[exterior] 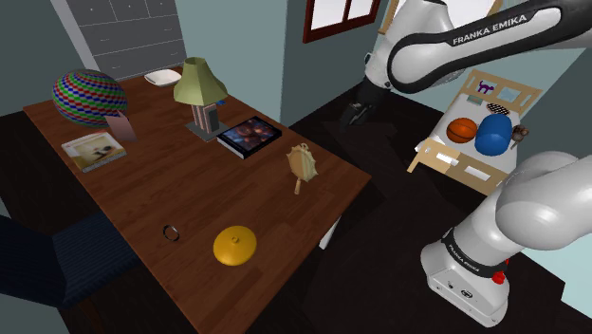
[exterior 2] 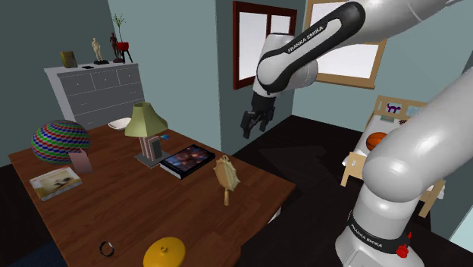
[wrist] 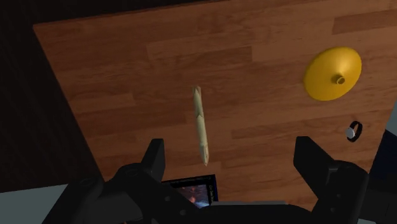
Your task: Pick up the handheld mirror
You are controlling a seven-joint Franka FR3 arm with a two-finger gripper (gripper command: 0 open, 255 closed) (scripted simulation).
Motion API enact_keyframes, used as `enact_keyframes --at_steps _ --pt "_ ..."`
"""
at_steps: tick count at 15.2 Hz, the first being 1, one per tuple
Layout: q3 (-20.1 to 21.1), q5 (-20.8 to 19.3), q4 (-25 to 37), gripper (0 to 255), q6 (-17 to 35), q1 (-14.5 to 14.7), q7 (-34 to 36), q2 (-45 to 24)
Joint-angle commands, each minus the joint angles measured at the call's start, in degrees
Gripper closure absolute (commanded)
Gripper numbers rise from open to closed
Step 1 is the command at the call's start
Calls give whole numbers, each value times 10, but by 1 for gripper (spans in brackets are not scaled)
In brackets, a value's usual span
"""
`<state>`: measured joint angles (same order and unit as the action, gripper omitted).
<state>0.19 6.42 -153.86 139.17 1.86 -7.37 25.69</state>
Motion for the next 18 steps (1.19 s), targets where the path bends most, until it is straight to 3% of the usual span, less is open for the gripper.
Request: enact_keyframes --at_steps 1,7,11,15,18 --pt "-3 5 4 0 61 4 -14 -55" --pt "-14 43 31 0 211 25 -68 -208" --pt "-8 106 72 0 292 32 -135 -314" --pt "32 168 131 0 355 5 -205 -419" --pt "53 178 144 0 378 -14 -220 -452"
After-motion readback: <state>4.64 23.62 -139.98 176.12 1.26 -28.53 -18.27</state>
